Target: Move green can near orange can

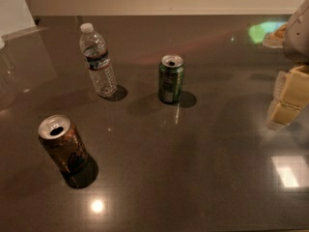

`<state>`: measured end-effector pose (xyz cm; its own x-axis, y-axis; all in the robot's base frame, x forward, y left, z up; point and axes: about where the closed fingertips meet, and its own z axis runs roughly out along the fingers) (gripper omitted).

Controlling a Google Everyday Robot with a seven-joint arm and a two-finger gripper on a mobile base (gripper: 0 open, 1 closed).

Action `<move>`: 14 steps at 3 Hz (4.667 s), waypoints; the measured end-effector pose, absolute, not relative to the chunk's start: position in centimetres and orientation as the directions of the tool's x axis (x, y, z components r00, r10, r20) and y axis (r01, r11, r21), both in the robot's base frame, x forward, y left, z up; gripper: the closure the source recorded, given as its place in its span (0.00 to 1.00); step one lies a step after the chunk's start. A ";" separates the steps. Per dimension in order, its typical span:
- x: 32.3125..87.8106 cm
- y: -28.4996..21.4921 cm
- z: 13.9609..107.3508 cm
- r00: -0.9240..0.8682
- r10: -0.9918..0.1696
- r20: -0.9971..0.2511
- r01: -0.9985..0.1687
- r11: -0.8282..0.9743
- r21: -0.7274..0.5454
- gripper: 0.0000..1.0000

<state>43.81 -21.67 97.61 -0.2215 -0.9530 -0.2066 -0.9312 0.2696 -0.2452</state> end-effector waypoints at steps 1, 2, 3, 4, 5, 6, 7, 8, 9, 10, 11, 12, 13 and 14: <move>43.8 -21.7 97.6 -0.221 -0.953 -0.207 -0.931 0.270 -0.247 0.00; 45.0 -21.0 97.2 -0.217 -0.948 -0.233 -0.933 0.272 -0.235 0.00; 47.3 -19.5 96.0 -0.218 -0.938 -0.269 -0.932 0.282 -0.229 0.00; 50.5 -18.3 93.9 -0.233 -0.920 -0.315 -0.923 0.311 -0.225 0.00; 54.0 -16.8 91.9 -0.245 -0.893 -0.378 -0.911 0.346 -0.227 0.00; 57.3 -14.8 90.4 -0.258 -0.849 -0.462 -0.901 0.384 -0.202 0.00; 58.7 -12.5 90.4 -0.242 -0.804 -0.544 -0.909 0.384 -0.163 0.00; 58.6 -10.2 90.7 -0.214 -0.765 -0.607 -0.928 0.353 -0.118 0.00; 58.4 -8.1 91.0 -0.186 -0.743 -0.643 -0.943 0.318 -0.095 0.00; 58.5 -6.2 91.2 -0.164 -0.729 -0.665 -0.954 0.288 -0.081 0.00; 58.4 -5.0 91.3 -0.155 -0.724 -0.672 -0.959 0.273 -0.073 0.18; 58.0 -4.9 91.5 -0.155 -0.725 -0.671 -0.959 0.273 -0.074 0.41; 57.4 -5.1 92.0 -0.152 -0.726 -0.670 -0.959 0.274 -0.078 0.65; 55.2 -3.7 93.7 -0.108 -0.714 -0.692 -0.969 0.231 -0.087 0.87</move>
Offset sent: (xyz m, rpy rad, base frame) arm 0.0273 0.0150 -0.0162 0.0698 0.0317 0.0129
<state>55.22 -3.75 93.68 -0.1082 -0.7136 -0.6921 -0.9691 0.2309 -0.0866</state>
